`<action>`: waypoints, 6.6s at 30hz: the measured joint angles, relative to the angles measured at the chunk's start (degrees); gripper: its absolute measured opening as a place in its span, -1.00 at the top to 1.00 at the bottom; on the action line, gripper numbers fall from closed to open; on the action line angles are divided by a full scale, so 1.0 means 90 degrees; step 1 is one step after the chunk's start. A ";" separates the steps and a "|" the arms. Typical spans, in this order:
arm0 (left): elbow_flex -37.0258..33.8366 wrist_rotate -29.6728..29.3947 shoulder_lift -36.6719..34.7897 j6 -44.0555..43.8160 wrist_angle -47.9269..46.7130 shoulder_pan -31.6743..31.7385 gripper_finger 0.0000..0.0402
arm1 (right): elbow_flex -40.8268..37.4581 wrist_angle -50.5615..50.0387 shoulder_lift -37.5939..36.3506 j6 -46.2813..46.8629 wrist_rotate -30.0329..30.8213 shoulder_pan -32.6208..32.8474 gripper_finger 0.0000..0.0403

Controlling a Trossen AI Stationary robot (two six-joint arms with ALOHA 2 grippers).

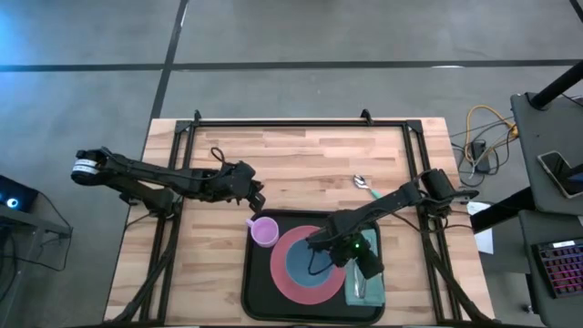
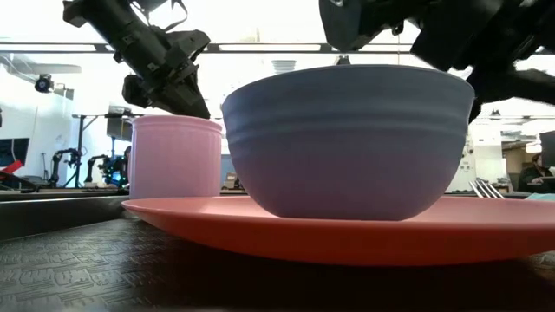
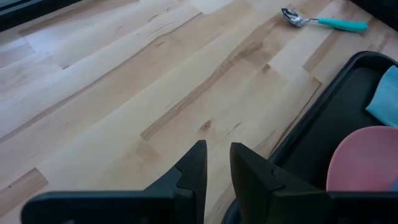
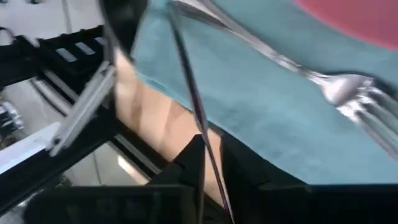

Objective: Set up tray
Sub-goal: Put the silver knife to the right of the silver fork on the blue table napkin on the black tray, then put the green spoon to the right of the silver knife on the blue table napkin on the black tray, then return to Home Position

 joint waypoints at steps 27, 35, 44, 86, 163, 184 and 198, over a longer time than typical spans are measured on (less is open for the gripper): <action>-0.0069 -0.0005 0.0000 0.0002 0.0002 0.0000 0.74 | -0.0170 0.0614 -0.1539 0.3106 0.2475 -0.0314 -0.13; -0.0069 0.0000 -0.0002 0.0002 0.0002 0.0001 0.74 | -0.1407 0.0827 -0.3347 0.6533 0.3909 -0.0852 -0.13; -0.0069 0.0012 -0.0001 0.0002 0.0002 0.0002 0.74 | -0.3629 0.1436 -0.4152 0.7379 0.4117 -0.2245 -0.13; -0.0157 0.0002 0.0000 0.0000 -0.0121 0.0002 0.74 | -0.4288 0.3264 -0.2401 0.3508 0.3251 -0.4779 0.43; -0.0191 0.0530 -0.0023 0.0157 -0.0204 0.0003 0.74 | -0.3026 0.3602 -0.2700 1.5099 0.3960 0.1840 0.07; 0.3193 0.3398 -0.0086 0.3101 0.0014 -0.0002 0.74 | 0.0726 0.2071 -0.4043 0.6421 0.5583 -0.0265 0.14; 0.4358 0.4453 -0.0148 0.3029 -0.0940 -0.0187 0.74 | 0.1787 0.3256 -0.4720 0.4578 0.4986 -0.0543 0.13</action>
